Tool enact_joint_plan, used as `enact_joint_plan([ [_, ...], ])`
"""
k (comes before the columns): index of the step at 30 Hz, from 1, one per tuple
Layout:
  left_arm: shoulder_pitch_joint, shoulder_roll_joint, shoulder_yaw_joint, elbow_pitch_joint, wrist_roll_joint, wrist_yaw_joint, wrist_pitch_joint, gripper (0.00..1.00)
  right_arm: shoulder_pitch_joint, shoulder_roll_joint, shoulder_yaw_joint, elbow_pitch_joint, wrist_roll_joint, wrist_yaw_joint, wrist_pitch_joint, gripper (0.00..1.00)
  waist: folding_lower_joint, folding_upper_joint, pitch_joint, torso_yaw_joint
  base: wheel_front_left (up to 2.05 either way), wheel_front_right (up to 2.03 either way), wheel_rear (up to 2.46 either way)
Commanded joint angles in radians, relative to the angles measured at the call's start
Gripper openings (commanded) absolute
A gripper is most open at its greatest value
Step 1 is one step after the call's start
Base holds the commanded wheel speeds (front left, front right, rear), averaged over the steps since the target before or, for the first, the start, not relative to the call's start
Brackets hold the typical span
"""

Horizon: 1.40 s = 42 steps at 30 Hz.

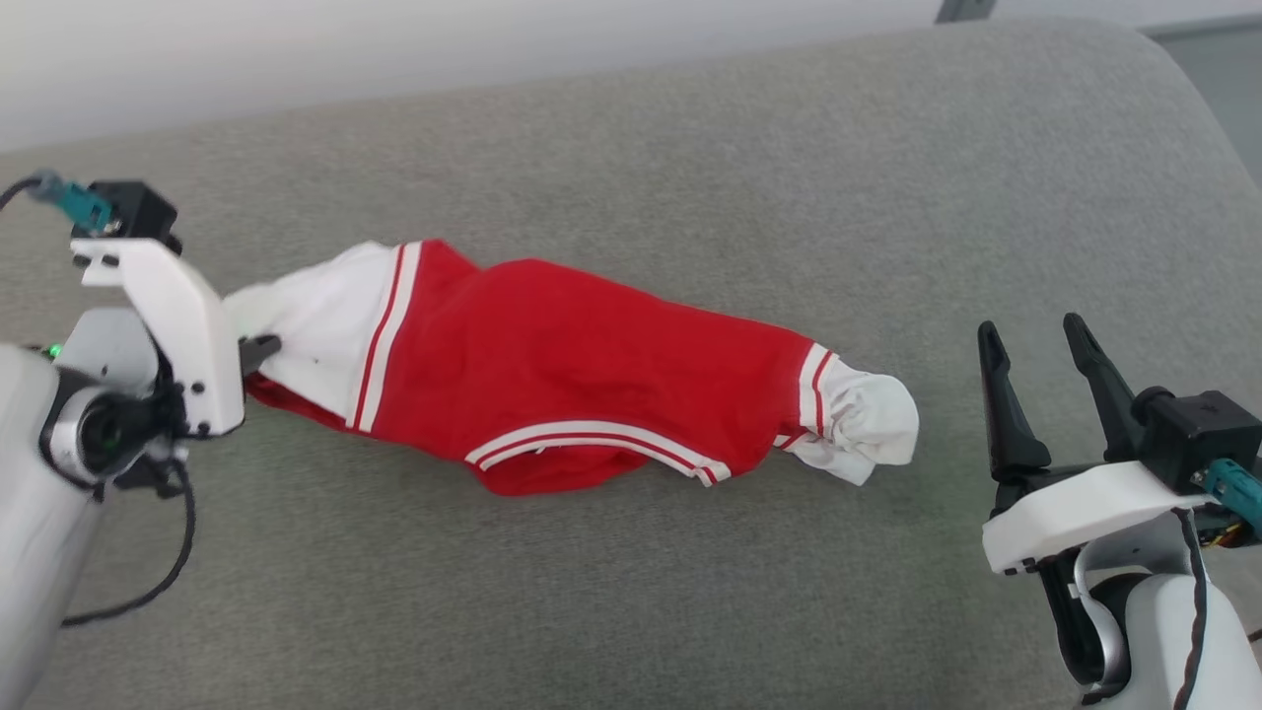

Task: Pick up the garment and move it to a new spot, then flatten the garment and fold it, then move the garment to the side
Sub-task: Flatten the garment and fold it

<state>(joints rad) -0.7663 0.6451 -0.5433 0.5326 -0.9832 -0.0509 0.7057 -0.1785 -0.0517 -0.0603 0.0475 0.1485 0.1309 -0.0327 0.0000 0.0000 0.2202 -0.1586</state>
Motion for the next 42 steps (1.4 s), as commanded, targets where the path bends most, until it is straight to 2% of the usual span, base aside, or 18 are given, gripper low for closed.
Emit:
enact_joint_plan([
  [1,0.048,0.030,0.015,-0.050,-0.013,0.024,0.007,0.00,0.009,0.001,0.000,-0.005,-0.008,0.000,0.011,1.00,0.0000,0.0000,-0.022,0.025,0.00,0.00,0.00],
  [2,0.048,0.030,0.015,-0.050,-0.013,0.024,0.007,0.00,0.009,0.001,0.000,-0.005,-0.008,0.000,0.011,1.00,0.0000,0.0000,-0.022,0.025,0.00,0.00,0.00],
  [4,0.097,0.055,0.024,-0.106,-0.028,0.051,0.019,0.00,0.016,0.001,-0.003,-0.006,-0.012,0.000,0.019,1.00,0.0000,0.0000,-0.033,0.038,0.00,0.00,0.00],
  [13,0.361,0.166,0.066,-0.377,-0.103,0.215,0.070,0.00,0.030,0.001,-0.006,-0.021,-0.023,0.000,0.046,1.00,0.0000,0.0000,-0.052,0.078,0.00,0.00,0.00],
  [19,0.472,0.172,0.072,-0.433,-0.122,0.262,0.047,0.00,0.023,0.001,-0.002,-0.020,-0.018,0.000,0.053,1.00,0.0000,0.0000,-0.044,0.092,0.00,0.00,0.00],
  [20,0.478,0.168,0.070,-0.429,-0.122,0.261,0.042,0.06,0.020,0.001,0.000,-0.019,-0.017,0.000,0.055,1.00,0.0000,0.0000,-0.043,0.093,0.00,0.00,0.00],
  [21,0.478,0.164,0.068,-0.423,-0.119,0.256,0.038,0.36,0.017,0.001,0.001,-0.019,-0.014,0.000,0.056,1.00,0.0000,0.0000,-0.042,0.094,0.00,0.00,0.00],
  [22,0.476,0.161,0.065,-0.414,-0.115,0.252,0.033,0.46,0.015,0.001,0.003,-0.019,-0.012,0.000,0.056,1.00,0.0000,0.0000,-0.041,0.095,0.00,0.00,0.00],
  [23,0.469,0.158,0.063,-0.405,-0.113,0.247,0.031,0.62,0.014,0.001,0.003,-0.019,-0.013,0.000,0.057,1.00,0.0000,0.0000,-0.041,0.096,0.00,0.00,0.00],
  [24,0.460,0.155,0.064,-0.398,-0.112,0.244,0.028,0.90,0.014,0.001,0.005,-0.020,-0.013,0.000,0.058,1.00,0.0000,0.0000,-0.040,0.096,0.00,0.00,0.00],
  [25,0.450,0.153,0.065,-0.391,-0.111,0.240,0.026,1.00,0.013,0.001,0.005,-0.020,-0.011,0.000,0.058,1.00,0.0000,0.0000,-0.040,0.096,0.00,0.00,0.00],
  [30,0.412,0.157,0.071,-0.377,-0.121,0.242,0.053,1.00,0.010,0.001,0.002,-0.021,-0.007,0.000,0.058,1.00,0.0000,0.0000,-0.035,0.096,0.00,0.00,0.00],
  [38,0.369,0.206,0.091,-0.369,-0.134,0.297,0.131,1.00,0.005,0.001,-0.002,-0.029,0.004,0.000,0.052,1.00,0.0000,0.0000,-0.016,0.091,0.00,0.00,0.00],
  [42,0.373,0.221,0.109,-0.358,-0.146,0.315,0.136,1.00,0.001,0.001,-0.004,-0.032,0.006,0.000,0.047,1.00,0.0000,0.0000,0.001,0.086,0.00,0.00,0.00],
])
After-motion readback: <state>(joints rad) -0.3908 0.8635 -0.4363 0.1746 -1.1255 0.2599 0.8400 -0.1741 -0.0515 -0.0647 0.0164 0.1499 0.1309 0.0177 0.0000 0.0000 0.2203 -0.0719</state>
